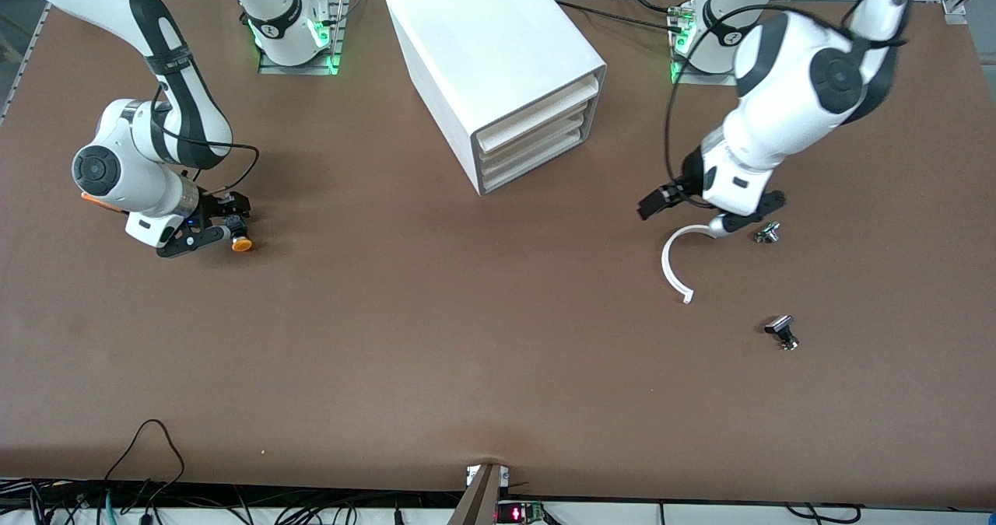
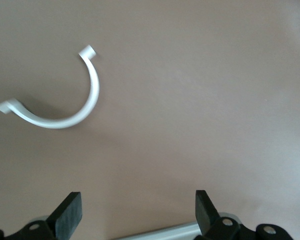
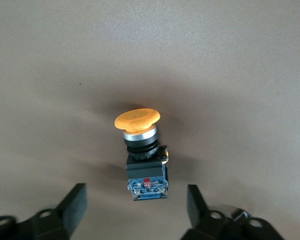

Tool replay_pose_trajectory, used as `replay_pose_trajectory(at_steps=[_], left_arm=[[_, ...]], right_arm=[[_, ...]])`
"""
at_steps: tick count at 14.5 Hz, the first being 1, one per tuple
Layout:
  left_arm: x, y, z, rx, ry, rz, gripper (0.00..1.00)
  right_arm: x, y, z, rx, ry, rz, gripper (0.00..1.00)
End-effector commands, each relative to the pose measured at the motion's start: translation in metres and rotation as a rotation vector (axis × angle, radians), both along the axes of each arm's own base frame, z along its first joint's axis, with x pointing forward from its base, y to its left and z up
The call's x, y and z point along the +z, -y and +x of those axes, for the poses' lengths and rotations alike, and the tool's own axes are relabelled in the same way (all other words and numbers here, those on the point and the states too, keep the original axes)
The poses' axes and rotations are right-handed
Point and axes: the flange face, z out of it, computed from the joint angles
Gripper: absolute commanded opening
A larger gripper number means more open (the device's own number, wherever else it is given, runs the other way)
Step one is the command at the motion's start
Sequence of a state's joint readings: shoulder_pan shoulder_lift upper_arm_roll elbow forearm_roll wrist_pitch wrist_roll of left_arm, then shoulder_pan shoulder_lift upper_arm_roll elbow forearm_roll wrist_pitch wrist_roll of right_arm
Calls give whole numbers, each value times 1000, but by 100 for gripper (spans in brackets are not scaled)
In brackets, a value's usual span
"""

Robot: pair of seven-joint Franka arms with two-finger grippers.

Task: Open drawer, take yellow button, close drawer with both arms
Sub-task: 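Carry the button beside the orange box while the left gripper retracts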

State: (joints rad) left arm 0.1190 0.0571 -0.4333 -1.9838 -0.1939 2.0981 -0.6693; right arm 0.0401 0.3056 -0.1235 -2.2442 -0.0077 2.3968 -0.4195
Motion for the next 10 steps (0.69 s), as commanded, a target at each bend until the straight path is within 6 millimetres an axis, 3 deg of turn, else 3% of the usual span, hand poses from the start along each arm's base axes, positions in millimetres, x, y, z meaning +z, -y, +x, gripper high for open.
replay_pose_trajectory(at_steps=[1,5,8,10], left_arm=[[65,-32,-2,-118,34,123,100],[136,-110,14,-212,-10,153,100],[147,-142,16,-281,6,204,100],[139,-152,21,-275,-1,210,100]], right_arm=[[26,-17,2,18,40,8,99],[70,-44,25,-54,98,15,99],[111,-89,44,-149,100,17,99],[126,-120,46,-199,94,17,99]])
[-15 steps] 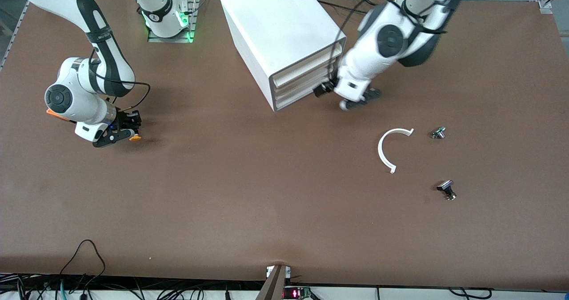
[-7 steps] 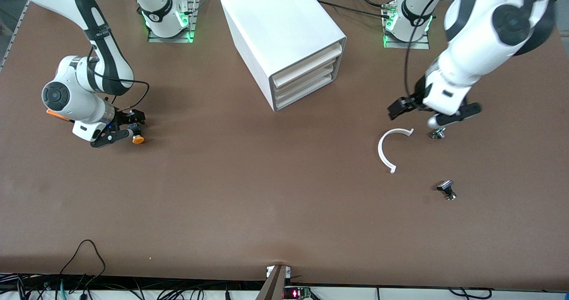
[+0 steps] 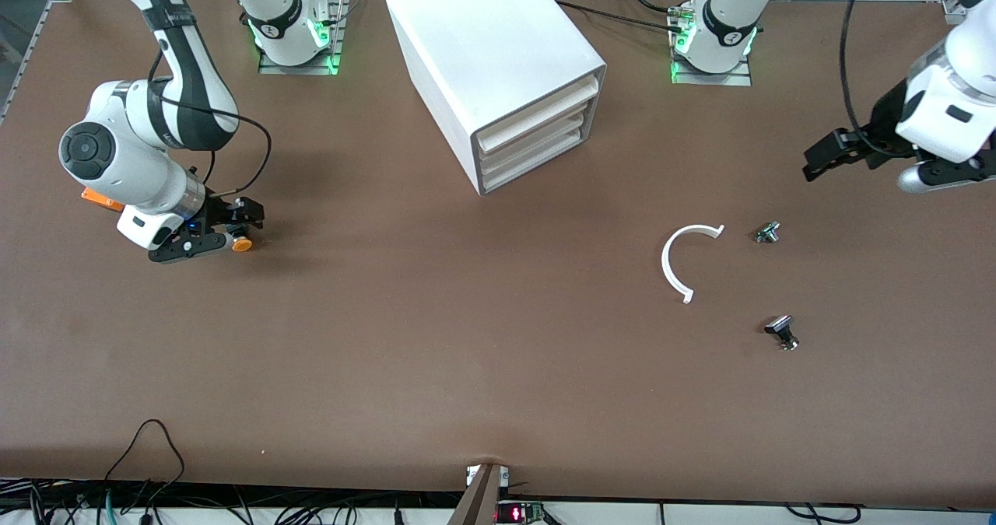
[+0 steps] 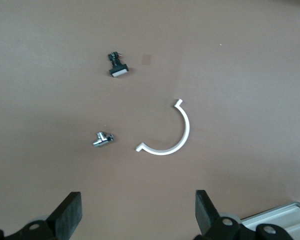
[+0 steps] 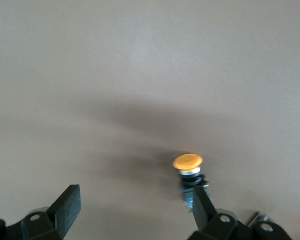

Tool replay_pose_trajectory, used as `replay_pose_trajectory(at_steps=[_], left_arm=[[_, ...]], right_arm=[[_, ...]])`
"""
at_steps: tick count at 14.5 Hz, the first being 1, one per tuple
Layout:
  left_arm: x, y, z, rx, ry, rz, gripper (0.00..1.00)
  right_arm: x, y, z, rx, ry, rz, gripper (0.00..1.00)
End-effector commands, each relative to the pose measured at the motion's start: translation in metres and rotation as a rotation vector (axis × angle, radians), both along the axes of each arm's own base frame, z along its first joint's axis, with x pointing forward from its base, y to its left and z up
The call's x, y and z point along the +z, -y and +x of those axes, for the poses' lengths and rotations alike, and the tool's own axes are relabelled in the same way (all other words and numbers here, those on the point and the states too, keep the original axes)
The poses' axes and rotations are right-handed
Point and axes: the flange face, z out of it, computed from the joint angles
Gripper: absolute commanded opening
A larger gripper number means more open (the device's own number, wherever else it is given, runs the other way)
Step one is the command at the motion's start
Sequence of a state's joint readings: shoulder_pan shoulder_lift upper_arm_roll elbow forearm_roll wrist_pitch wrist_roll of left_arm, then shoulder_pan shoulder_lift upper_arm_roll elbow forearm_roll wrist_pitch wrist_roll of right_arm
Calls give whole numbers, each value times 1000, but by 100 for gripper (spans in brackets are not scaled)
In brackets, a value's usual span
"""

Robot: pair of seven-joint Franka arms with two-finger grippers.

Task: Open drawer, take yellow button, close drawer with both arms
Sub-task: 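Carry the button beside the orange box while the left gripper retracts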

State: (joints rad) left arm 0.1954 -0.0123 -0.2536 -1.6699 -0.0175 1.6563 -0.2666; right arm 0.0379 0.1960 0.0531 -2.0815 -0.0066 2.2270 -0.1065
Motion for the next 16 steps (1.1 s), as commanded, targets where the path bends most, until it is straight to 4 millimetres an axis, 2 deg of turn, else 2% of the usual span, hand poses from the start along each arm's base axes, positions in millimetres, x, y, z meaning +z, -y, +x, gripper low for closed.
replay_pose_trajectory(at_steps=[1,2,7,10,12,15,16], left_arm=[[-11,-5,13,-34,-20,32,100],[-12,-5,15,-33,-12,35,100],[-16,-6,20,-26,-1,32,100],[-17,-5,20,-38,-7,33,100],[-17,-4,18,-111,-23,74,100],[-15,-9,19,-177,-19,76,100],[-15,-10,19,-222,-15,76,100]], right_arm=[[29,-34,5,-74,-13,2,99],[43,-35,7,-85,-17,-1,99],[144,-29,32,-83,-19,-16,99],[186,0,40,-135,-4,-23,99],[207,20,41,-166,13,-27,99],[253,51,29,-236,-8,-35,99],[262,58,25,-258,-31,-38,99]])
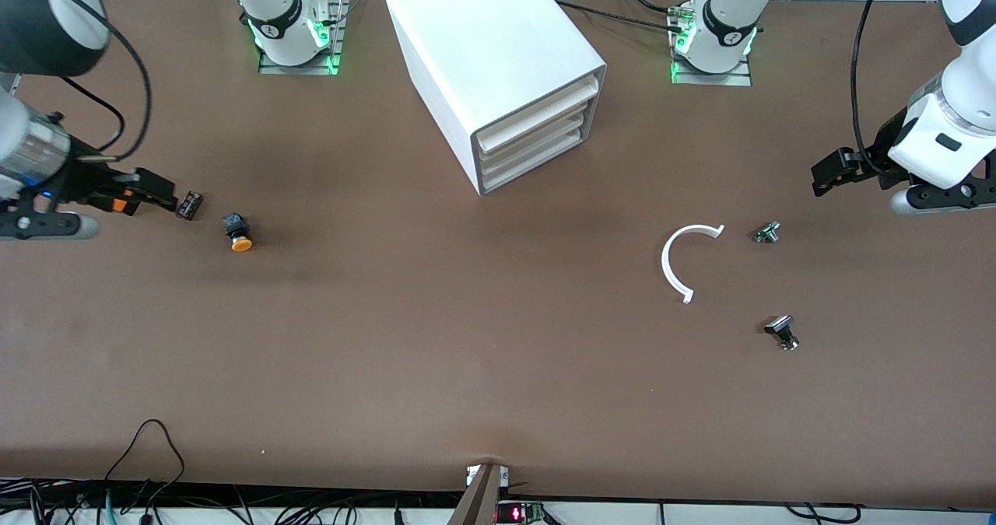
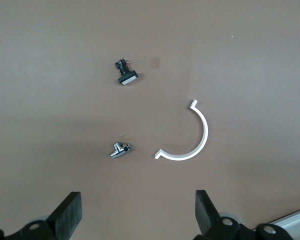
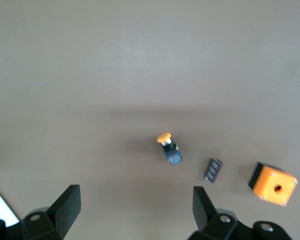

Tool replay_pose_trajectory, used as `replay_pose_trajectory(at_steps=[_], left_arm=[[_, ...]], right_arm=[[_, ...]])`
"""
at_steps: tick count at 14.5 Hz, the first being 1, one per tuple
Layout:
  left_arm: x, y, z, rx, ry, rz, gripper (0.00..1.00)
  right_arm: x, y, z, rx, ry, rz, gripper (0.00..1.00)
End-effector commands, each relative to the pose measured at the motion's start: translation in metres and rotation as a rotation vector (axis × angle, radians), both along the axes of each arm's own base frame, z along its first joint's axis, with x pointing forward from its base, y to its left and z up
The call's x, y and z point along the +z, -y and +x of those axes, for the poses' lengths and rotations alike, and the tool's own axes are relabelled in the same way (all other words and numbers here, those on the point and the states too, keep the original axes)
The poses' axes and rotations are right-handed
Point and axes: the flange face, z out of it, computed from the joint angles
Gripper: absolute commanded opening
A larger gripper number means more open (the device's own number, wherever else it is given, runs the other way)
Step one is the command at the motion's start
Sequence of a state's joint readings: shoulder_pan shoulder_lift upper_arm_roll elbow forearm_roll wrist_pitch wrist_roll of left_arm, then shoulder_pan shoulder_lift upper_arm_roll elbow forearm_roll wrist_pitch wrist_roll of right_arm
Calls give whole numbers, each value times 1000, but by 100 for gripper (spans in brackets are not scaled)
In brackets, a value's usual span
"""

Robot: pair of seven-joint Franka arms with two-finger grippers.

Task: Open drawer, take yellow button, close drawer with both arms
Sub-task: 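Release the orange button on the table and raise the right gripper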

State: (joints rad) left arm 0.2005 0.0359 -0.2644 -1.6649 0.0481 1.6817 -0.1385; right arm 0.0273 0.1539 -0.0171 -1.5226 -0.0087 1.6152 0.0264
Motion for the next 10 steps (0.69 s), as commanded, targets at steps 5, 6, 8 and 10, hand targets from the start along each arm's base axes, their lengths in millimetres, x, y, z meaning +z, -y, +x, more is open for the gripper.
replay_pose_trajectory(at_steps=[5,6,8,10], left_arm=[[18,-5,9,-120,26,15,100],[13,-8,17,-113,20,8,100],[17,-19,20,-105,28,-7,100],[17,-14,20,-116,27,-7,100]], right_arm=[[41,25,-22,-49,-38,-84,99],[45,23,-28,-48,-33,-85,99],[40,24,-39,-49,-21,-80,99],[35,25,-45,-49,7,-71,99]])
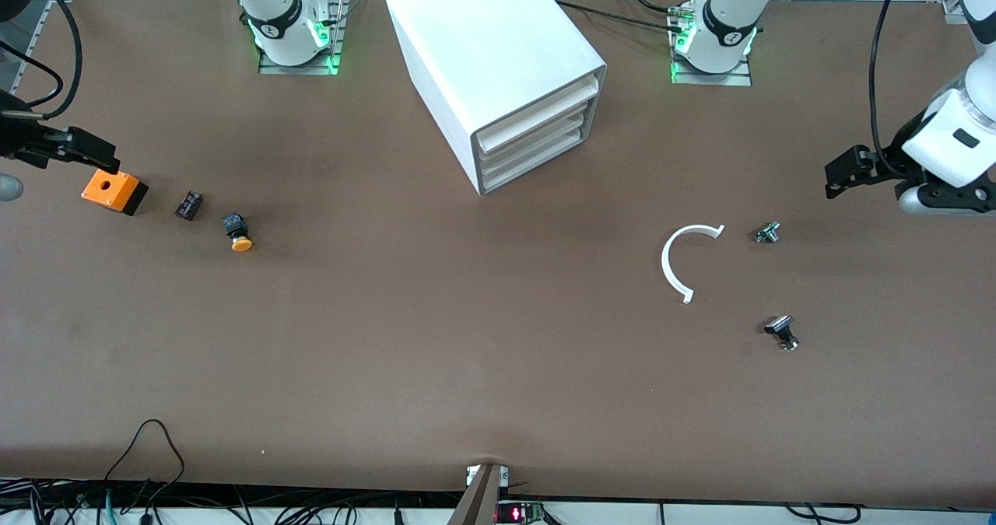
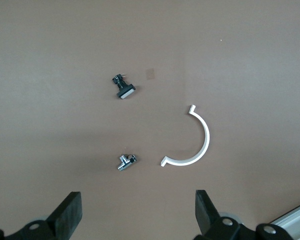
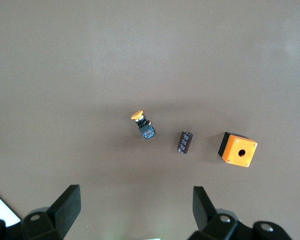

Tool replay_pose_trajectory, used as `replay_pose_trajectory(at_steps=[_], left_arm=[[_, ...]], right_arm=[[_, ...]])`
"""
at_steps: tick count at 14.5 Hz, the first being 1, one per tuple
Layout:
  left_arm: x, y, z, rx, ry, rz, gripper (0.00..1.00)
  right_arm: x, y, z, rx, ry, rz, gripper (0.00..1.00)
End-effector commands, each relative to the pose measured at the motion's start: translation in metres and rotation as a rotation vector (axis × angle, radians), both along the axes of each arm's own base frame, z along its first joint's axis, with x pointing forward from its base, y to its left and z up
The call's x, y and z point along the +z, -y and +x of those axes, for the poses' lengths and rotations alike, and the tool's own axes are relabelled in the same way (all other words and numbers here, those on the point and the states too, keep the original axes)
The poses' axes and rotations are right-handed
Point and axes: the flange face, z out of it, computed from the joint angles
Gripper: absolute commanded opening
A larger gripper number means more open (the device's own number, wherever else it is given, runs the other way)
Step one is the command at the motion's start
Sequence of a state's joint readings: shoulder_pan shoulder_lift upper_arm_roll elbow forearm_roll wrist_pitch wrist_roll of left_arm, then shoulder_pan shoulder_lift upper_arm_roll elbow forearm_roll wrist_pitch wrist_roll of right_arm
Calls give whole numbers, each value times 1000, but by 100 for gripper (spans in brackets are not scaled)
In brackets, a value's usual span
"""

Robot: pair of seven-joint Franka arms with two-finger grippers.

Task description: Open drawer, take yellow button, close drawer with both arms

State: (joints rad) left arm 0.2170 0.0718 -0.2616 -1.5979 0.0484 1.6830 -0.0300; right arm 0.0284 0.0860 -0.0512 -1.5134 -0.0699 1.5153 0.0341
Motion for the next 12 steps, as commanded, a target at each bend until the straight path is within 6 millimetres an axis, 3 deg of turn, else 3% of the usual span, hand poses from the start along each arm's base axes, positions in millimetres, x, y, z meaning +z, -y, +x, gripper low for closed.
replay_pose_trajectory(at_steps=[1,12], left_arm=[[5,0,6,-29,-2,4,100],[5,-1,6,-25,-3,5,100]], right_arm=[[-4,0,-15,-7,37,-6,99],[-7,-1,-8,63,52,70,99]])
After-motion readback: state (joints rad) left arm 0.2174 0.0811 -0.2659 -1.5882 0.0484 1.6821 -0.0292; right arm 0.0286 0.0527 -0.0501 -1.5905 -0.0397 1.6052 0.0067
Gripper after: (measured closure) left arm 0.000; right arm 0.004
